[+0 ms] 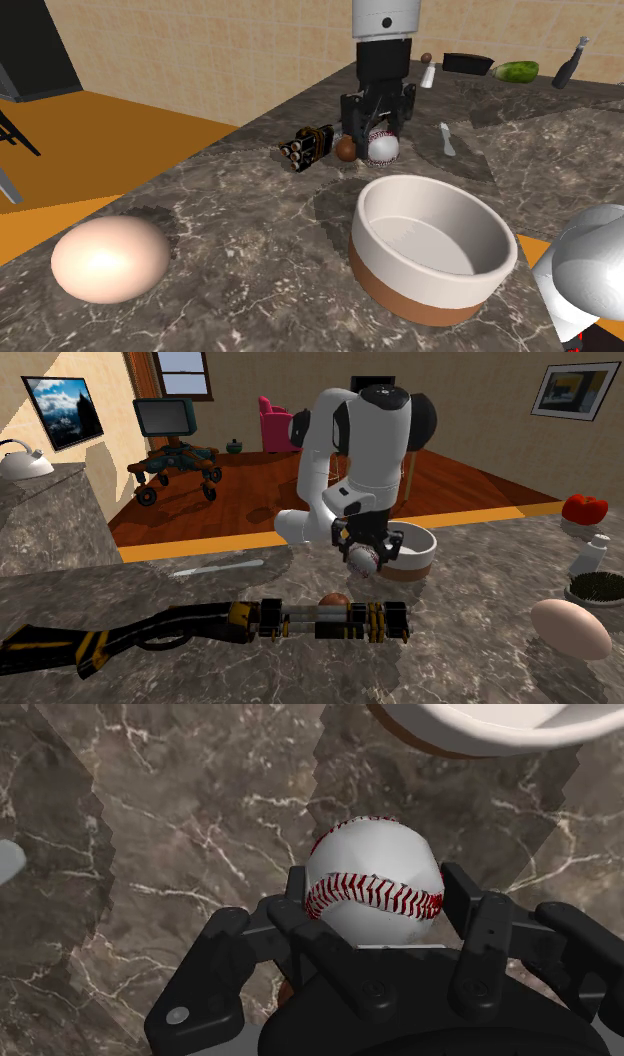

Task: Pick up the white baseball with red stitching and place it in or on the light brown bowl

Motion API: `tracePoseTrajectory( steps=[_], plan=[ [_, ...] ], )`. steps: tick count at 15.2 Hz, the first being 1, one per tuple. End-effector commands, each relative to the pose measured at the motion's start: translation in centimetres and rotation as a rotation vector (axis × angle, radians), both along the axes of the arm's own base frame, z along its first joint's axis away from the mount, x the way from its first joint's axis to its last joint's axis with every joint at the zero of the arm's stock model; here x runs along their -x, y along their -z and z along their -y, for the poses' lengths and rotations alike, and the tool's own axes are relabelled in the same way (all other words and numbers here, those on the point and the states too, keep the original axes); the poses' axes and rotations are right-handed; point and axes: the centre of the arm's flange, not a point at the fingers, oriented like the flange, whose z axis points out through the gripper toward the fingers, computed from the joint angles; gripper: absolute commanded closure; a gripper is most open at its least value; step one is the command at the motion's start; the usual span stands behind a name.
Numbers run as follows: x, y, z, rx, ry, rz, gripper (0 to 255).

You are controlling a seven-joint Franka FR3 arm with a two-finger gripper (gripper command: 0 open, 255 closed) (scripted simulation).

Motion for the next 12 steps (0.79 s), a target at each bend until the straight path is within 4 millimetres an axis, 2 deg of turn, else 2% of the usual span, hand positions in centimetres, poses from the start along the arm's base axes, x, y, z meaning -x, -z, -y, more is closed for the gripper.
tracePoseTrajectory(
  steps=[1,12],
  plan=[
    [0.1,-1.1,0.0,0.0,0.0,0.0,255],
    [0.1,-6.9,0.0,0.0,0.0,0.0,255]
  ],
)
